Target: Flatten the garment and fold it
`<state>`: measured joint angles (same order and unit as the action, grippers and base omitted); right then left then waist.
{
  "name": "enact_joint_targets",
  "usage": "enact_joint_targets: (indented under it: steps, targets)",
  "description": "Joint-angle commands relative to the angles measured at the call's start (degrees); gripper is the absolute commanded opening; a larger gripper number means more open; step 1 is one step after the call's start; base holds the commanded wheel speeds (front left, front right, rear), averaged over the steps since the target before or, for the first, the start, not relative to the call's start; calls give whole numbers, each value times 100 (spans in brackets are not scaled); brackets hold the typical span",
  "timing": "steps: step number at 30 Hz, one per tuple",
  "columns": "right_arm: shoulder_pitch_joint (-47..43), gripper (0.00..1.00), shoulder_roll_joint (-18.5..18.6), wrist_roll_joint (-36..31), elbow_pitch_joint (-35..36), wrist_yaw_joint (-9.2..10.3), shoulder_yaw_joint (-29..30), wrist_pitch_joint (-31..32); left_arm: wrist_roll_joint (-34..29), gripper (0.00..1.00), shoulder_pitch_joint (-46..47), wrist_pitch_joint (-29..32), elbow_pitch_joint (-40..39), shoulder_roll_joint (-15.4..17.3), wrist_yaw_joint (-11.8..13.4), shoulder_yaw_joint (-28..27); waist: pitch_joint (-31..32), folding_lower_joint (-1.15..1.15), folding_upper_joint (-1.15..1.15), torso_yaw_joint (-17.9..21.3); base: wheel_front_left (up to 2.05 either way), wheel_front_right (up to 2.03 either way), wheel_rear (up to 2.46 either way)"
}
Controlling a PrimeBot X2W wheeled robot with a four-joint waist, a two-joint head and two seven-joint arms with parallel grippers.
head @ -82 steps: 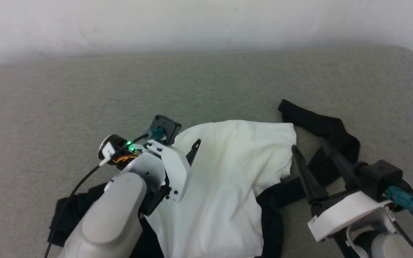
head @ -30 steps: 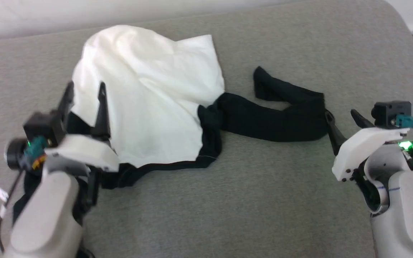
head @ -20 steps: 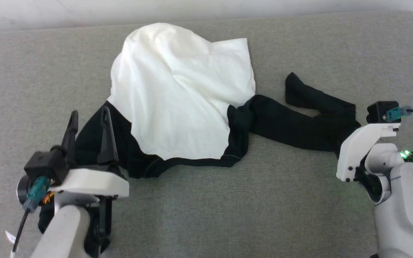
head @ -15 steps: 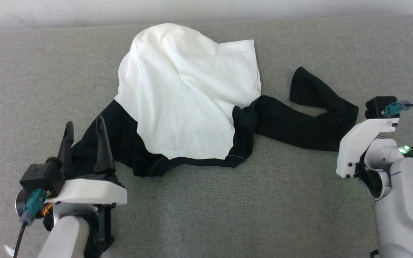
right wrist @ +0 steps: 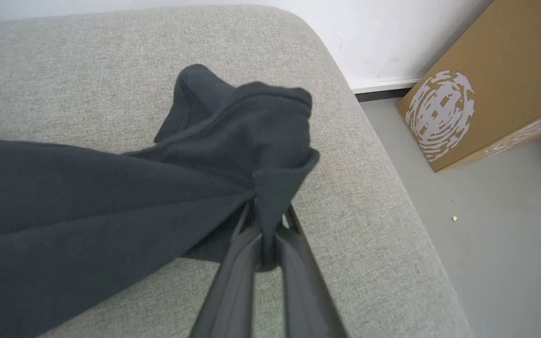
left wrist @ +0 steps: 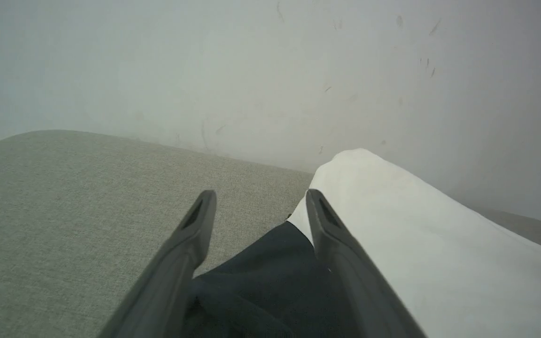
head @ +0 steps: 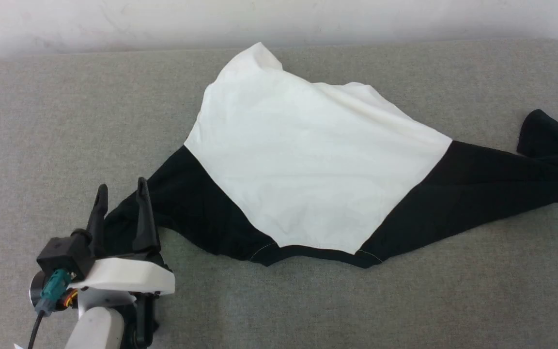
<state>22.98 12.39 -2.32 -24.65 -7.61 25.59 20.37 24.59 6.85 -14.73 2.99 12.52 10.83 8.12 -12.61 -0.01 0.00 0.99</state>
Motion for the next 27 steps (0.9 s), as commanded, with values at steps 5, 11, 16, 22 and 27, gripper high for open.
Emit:
enact_joint_targets:
  steps: [5,11,16,22,27]
  targets:
    - [-44,100,-233,9,-398,12,167,-582,0,100,-126,36,169,-22,-97,49,60,1,0,30,0,0,0]
    - [-193,100,-442,74,-318,12,299,-1385,127,100,-352,588,141,-27,-31,175,248,1,0,-7,0,0,0]
    - [-659,100,-702,164,380,12,-108,-2030,361,100,-536,1363,185,-46,63,275,382,1,0,0,0,0,0]
    - [-1358,100,-916,383,1315,12,-899,-2332,497,100,-344,2009,433,-25,213,310,387,1,0,107,0,0,0]
    - [-1843,100,-947,798,1884,12,-1433,-2263,477,100,9,2390,738,58,300,347,302,1,0,218,0,0,0]
